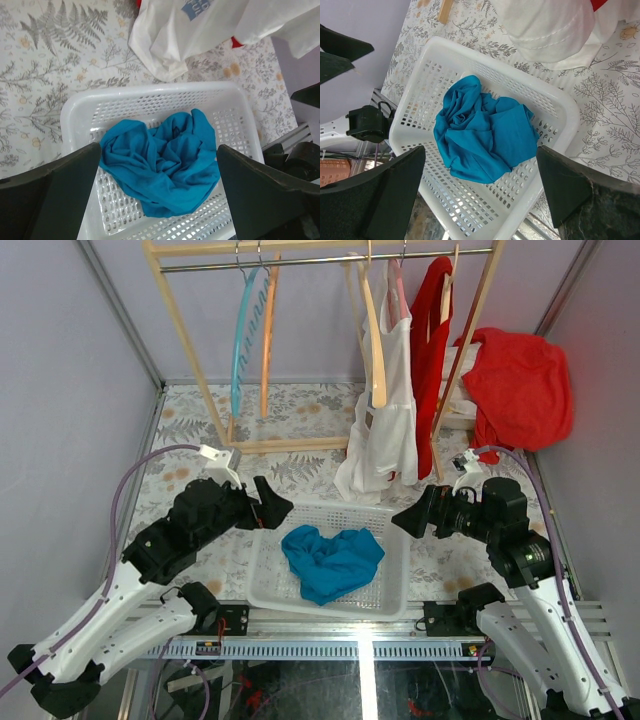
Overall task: Place the t-shirt on the hanger
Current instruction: Reset both arms
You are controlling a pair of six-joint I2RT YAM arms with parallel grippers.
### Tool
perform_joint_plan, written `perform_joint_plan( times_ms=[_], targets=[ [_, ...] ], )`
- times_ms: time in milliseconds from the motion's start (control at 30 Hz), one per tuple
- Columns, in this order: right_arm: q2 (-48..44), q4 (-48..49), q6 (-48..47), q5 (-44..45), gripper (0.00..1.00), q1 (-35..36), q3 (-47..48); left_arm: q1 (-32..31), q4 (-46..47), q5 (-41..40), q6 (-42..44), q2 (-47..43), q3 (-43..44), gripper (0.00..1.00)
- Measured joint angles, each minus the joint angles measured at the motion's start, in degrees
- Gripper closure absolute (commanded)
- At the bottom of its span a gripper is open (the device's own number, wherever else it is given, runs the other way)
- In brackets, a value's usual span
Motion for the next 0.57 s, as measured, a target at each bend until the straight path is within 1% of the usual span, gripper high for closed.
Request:
perform_joint_plan(
  times_ms=[233,567],
  targets=[
    [0.02,1.38,0.55,-0.61,0.01,0.0,-2.01,0.0,-0.39,0.59,-1.77,-3.13,-3.93,0.0],
    [-1.22,1.62,2.05,0.98,0.01,0.0,-2.95,0.0,-1.99,0.07,-2.64,-9.25,-4.17,0.0]
  ],
)
